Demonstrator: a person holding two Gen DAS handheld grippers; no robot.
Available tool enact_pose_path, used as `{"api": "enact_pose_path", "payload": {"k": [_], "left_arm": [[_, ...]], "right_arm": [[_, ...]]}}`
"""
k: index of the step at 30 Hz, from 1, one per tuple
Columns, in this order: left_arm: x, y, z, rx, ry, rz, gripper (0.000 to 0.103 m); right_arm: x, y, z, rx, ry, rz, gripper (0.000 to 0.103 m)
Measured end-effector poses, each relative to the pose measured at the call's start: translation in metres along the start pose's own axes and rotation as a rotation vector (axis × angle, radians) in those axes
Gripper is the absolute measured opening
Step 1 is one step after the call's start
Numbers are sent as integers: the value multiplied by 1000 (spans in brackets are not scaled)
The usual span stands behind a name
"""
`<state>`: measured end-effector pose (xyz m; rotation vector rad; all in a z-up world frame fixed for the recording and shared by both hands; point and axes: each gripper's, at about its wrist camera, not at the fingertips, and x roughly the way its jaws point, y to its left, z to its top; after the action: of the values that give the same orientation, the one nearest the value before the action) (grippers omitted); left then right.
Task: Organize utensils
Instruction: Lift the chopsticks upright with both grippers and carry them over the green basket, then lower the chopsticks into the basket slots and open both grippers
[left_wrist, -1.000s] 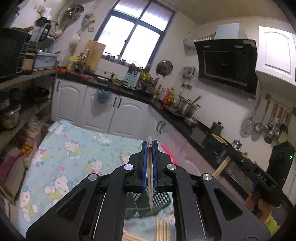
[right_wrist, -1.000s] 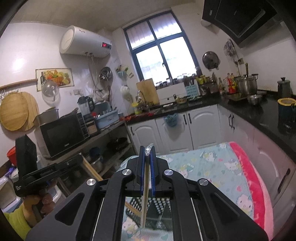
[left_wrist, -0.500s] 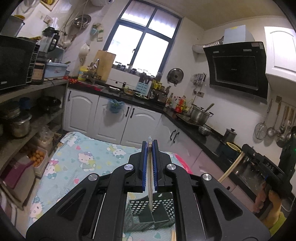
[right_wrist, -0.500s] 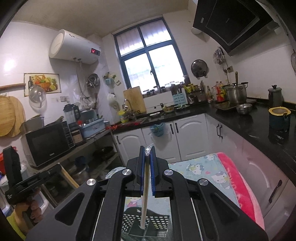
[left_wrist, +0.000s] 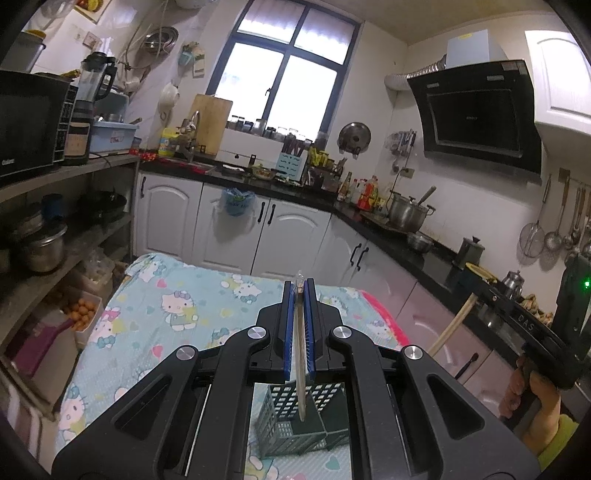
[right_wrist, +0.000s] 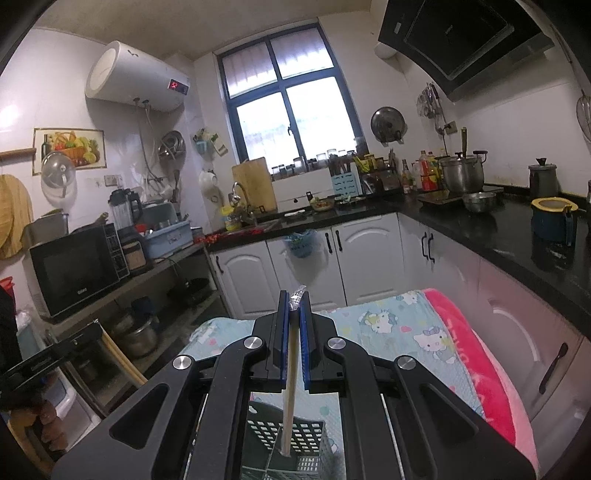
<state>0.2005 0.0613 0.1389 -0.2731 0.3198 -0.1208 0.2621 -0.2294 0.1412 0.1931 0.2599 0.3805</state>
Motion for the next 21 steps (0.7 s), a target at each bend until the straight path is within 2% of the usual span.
{"api": "enact_pose_path", "payload": {"k": [18, 21], "left_arm": [[20, 4, -42, 4, 68, 15, 3], [21, 5, -47, 5, 79, 18, 3]], "right_arm": [[34, 14, -47, -63, 71, -43, 7], [39, 14, -55, -57, 101, -48, 13]]}}
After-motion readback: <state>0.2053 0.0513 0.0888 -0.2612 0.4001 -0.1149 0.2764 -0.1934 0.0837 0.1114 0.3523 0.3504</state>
